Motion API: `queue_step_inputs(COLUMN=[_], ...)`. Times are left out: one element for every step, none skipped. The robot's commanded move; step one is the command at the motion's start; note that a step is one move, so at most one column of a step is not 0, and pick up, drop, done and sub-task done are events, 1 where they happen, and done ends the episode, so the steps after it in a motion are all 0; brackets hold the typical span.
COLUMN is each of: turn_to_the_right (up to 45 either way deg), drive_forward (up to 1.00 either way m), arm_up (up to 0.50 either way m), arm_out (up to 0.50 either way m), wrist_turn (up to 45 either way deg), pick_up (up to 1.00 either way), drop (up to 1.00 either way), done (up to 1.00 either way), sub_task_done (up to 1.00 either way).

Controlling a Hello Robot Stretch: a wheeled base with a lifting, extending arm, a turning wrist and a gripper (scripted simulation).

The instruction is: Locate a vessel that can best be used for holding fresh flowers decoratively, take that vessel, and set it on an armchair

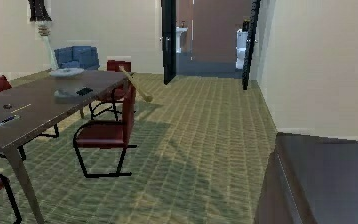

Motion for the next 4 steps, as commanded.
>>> queue_step_inputs(turn_to_the_right=[39.0, 45.0, -6.0, 9.0], drive_forward=[0.00, 0.00, 0.00, 0.00], arm_up=[0.00, 0.00, 0.00, 0.00], arm_out=[0.00, 0.00, 0.00, 0.00], wrist_turn=[0.0, 0.0, 0.0, 0.0], pick_up=[0.00, 0.00, 0.00, 0.00], drop=[0.00, 0.00, 0.00, 0.00], done=[0.00, 0.00, 0.00, 0.00], sub_task_done=[0.00, 0.00, 0.00, 0.00])
